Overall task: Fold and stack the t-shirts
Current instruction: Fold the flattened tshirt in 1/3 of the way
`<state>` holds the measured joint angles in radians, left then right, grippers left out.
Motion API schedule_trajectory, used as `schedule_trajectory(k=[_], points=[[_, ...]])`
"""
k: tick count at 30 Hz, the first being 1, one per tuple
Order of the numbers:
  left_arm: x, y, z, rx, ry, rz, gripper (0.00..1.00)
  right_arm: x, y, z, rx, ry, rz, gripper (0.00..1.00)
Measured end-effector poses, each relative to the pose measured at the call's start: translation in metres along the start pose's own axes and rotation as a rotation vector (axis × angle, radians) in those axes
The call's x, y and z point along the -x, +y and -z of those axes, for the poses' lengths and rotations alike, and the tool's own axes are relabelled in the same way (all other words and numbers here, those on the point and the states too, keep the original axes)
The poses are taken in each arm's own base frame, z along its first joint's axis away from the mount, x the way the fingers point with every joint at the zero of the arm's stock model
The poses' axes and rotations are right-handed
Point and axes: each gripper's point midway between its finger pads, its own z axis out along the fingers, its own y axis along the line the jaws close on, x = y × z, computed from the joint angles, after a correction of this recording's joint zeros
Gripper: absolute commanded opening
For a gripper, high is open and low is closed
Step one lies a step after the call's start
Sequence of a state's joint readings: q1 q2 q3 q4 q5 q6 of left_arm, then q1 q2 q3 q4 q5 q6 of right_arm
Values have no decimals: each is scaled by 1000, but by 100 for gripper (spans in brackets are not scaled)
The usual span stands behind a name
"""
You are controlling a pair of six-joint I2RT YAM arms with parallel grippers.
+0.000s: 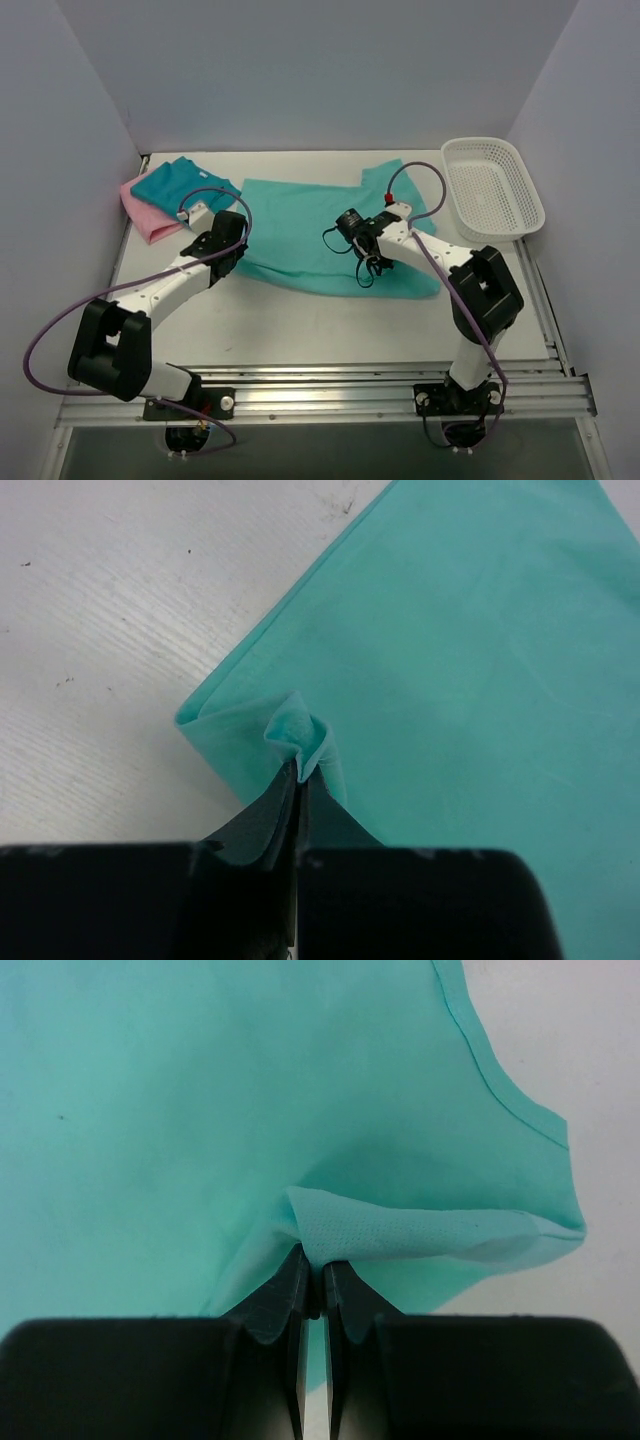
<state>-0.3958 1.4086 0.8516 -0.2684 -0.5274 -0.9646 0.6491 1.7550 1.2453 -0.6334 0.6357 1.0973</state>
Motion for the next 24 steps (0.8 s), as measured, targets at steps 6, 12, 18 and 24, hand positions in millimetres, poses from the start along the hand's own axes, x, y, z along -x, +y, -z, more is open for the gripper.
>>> schedule_trajectory(k=[6, 12, 18, 24], points=[[8, -1, -16, 10, -1, 14, 2, 12, 15, -16, -35, -9, -11, 0], [8, 7, -35, 41, 19, 15, 2, 35, 10, -30, -78, -21, -50, 0], [4, 3, -55, 44, 50, 4, 2, 39, -1, -54, -140, -2, -53, 0], [1, -6, -72, 36, 68, 1, 2, 39, 12, -73, -156, 14, -41, 0]])
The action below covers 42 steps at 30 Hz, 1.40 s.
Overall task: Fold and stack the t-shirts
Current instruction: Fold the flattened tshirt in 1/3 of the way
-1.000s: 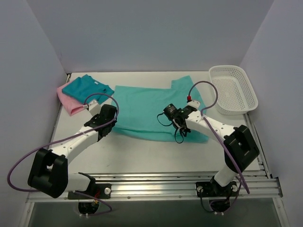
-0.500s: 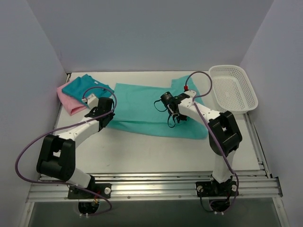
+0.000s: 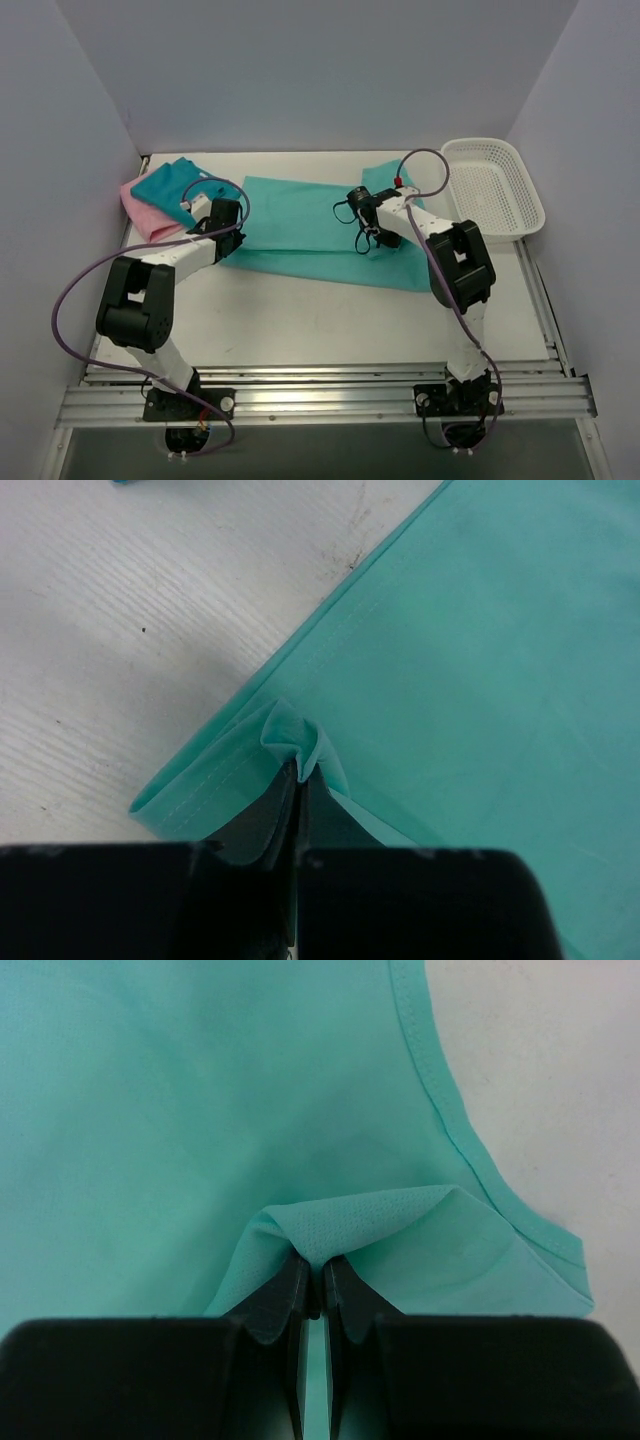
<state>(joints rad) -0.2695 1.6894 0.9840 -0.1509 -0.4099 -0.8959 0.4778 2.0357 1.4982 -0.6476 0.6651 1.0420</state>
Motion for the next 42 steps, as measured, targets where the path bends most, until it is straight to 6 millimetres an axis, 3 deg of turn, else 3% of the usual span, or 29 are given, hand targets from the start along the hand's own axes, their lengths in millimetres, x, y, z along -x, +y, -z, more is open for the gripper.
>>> schedule_trajectory(k=[8, 9, 10, 11, 13, 15, 17, 19, 25, 30, 32, 33, 35, 36, 37, 42], points=[[-1, -1, -14, 5, 13, 1, 3, 2, 16, -11, -1, 9, -5, 3], [0, -1, -16, 5, 13, 2, 9, 3, 17, -11, -1, 8, -9, 10], [1, -2, -17, 5, 13, 1, 20, 5, 18, -11, -2, 8, -15, 41], [2, -2, -18, 3, 11, -1, 44, 6, 18, -11, -3, 7, -27, 56], [5, -4, -20, -4, 6, -4, 68, 8, 16, -12, -11, 4, -33, 77], [9, -6, -21, -14, -4, -1, 83, 9, 14, -13, -21, 2, -34, 86], [11, -7, -22, -20, -12, -5, 96, 10, 10, -14, -33, -1, -41, 89], [15, -9, -22, -27, -20, -8, 96, 14, 6, -14, -42, -7, -52, 89], [52, -41, -16, -96, -83, -8, 95, 40, -14, 3, -44, -48, -126, 88], [81, -54, 11, -152, -139, -1, 95, 57, -22, 32, 18, -78, -186, 86], [91, -56, 27, -179, -166, 7, 95, 51, -26, 44, 48, -78, -179, 68], [96, -55, 37, -194, -180, 12, 95, 45, -27, 49, 67, -74, -170, 48], [102, -54, 51, -213, -199, 17, 95, 26, -29, 57, 104, -60, -150, 31], [104, -53, 56, -219, -206, 18, 95, 15, -30, 57, 113, -45, -136, 9], [104, -51, 59, -223, -209, 19, 95, 3, -32, 56, 118, -28, -109, 2], [92, -41, 58, -212, -187, 5, 96, -45, -45, 37, 95, 61, -52, 0]])
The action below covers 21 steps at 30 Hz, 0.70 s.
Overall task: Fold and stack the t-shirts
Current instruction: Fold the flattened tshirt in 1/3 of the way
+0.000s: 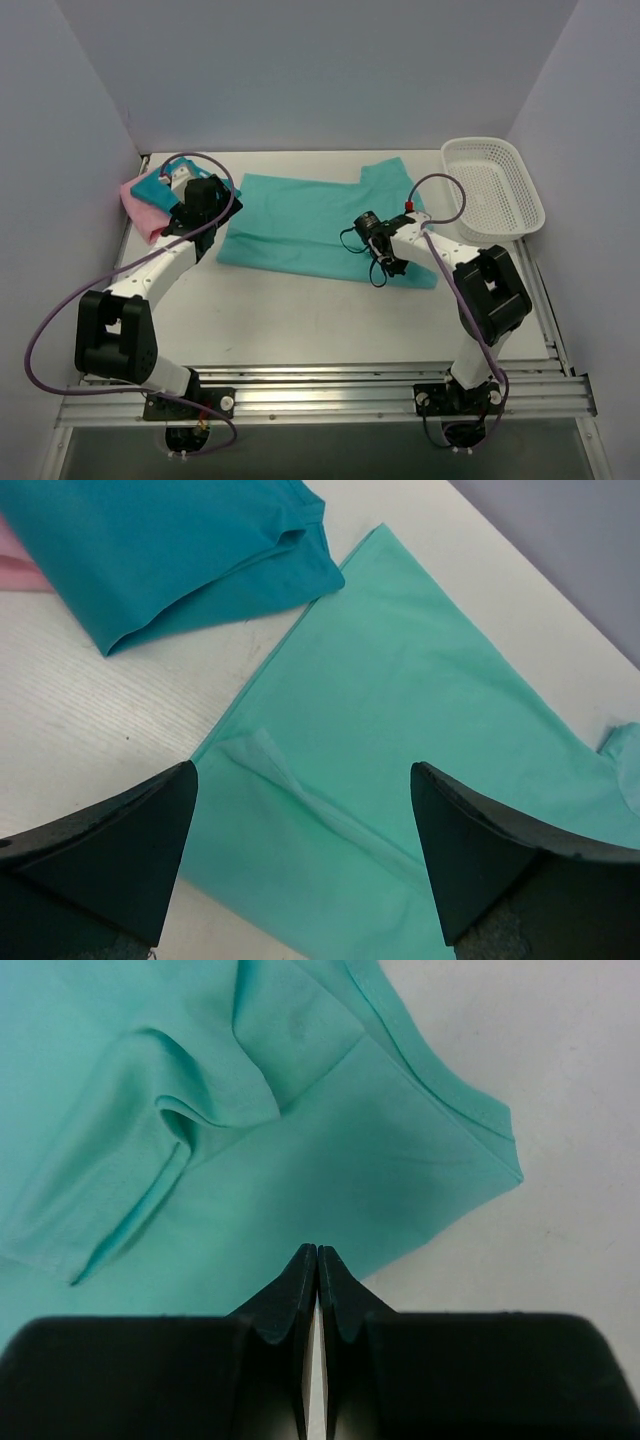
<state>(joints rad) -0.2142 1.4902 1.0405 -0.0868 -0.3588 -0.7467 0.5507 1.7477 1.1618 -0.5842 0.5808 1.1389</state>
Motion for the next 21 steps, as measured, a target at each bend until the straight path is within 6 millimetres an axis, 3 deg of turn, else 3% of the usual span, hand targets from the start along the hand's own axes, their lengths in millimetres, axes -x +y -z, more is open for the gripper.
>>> schedule_trajectory(k=[8, 21], points=[[-17, 13, 0, 26, 41, -18, 97, -8, 7, -9, 1, 13, -7, 0], [-20, 13, 0, 19, 52, -28, 97, 15, 52, -44, -26, -1, -35, 0]])
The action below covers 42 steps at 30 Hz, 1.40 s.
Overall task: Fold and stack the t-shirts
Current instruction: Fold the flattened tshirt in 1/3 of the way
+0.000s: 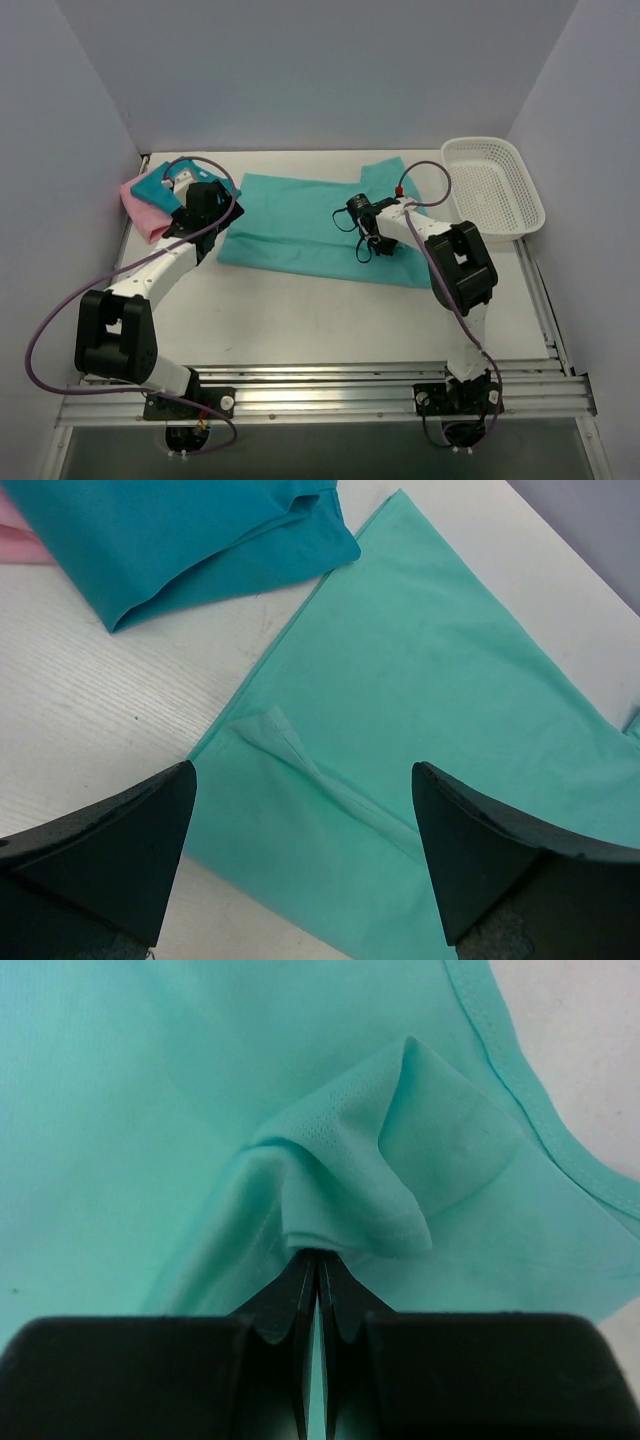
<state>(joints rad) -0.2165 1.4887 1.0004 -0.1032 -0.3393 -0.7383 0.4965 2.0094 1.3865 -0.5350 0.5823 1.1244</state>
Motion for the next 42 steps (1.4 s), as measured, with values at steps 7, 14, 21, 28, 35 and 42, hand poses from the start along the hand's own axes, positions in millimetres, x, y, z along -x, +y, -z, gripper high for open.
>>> schedule_trajectory(k=[7, 14, 21, 28, 35, 42], points=[[-8, 5, -1, 7, 13, -9, 98, 12, 15, -21, -37, -7, -15, 0], [-16, 13, -2, 21, 29, -23, 98, 38, 40, -28, -37, -20, -52, 0], [-9, 11, 7, 3, 9, -17, 98, 92, 68, -24, 16, -64, -134, 0], [-6, 10, 9, -3, 1, -15, 98, 133, 104, -62, 122, -70, -201, 2], [-7, 8, 8, -12, 0, -20, 98, 131, 106, -75, 276, -65, -101, 45], [-16, 1, 6, -41, 28, -32, 98, 181, 73, 20, 459, -172, -126, 100]])
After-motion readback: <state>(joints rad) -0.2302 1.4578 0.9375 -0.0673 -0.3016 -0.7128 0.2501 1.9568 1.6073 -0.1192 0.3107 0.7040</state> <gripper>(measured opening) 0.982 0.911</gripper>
